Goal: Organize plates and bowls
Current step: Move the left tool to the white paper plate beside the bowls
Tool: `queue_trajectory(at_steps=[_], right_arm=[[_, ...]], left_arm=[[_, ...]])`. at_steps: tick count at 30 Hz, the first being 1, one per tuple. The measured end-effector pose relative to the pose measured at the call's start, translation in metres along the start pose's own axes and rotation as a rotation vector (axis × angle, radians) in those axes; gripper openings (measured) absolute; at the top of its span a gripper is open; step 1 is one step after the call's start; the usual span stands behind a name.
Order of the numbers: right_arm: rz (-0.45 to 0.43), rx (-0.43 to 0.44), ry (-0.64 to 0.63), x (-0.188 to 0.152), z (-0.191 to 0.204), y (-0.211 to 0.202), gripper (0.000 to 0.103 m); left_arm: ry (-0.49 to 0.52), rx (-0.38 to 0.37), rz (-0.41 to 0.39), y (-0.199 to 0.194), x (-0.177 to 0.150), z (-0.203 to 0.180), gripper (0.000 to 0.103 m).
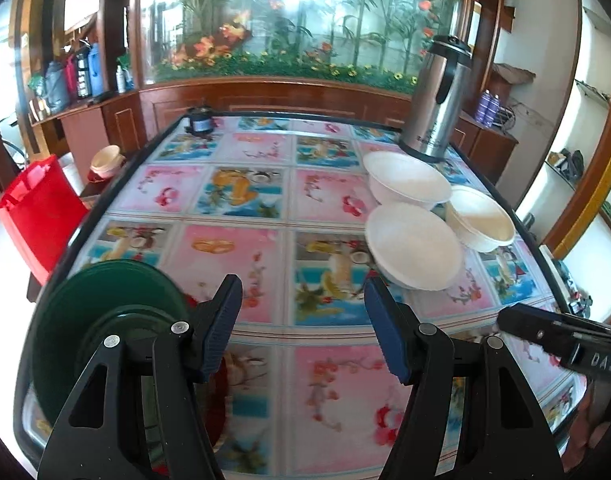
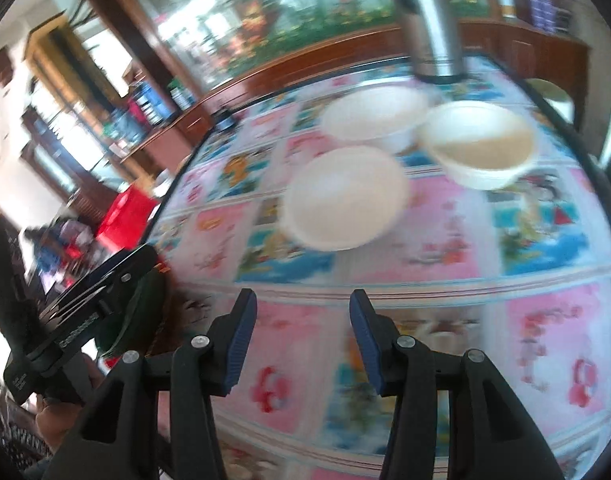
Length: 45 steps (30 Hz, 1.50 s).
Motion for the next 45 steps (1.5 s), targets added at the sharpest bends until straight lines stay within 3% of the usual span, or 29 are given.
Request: queue_trajectory(at_steps=[7,20,45], right_arm=[[-0.027,-0.031,0.102,0.001,-0.049,-0.010,0.050],[0.012,-0.028,0.090,0.014,-0.059,0.007,0.051],[0.078,-0.039,0.047,0.060,-0.061,0.058,0.054]], left_arm=[[0.013,-0.014,0.036,0.026,0.007,-0.033,0.064],[0.038,0.011,0.083,0.063,0.013,-0.056,0.064],[0.008,0.037,0.141,0.121,0.036,-0.054,0.064]])
Point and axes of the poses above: each gripper's, at about its wrist camera, not at the fingertips, and y roughly the way its jaws point, z to its left, x to its top, the point moved 5 cm from there along y, roughly the way its jaws point, and after that the axes turned 6 degrees about z, right-handed, at the moved point
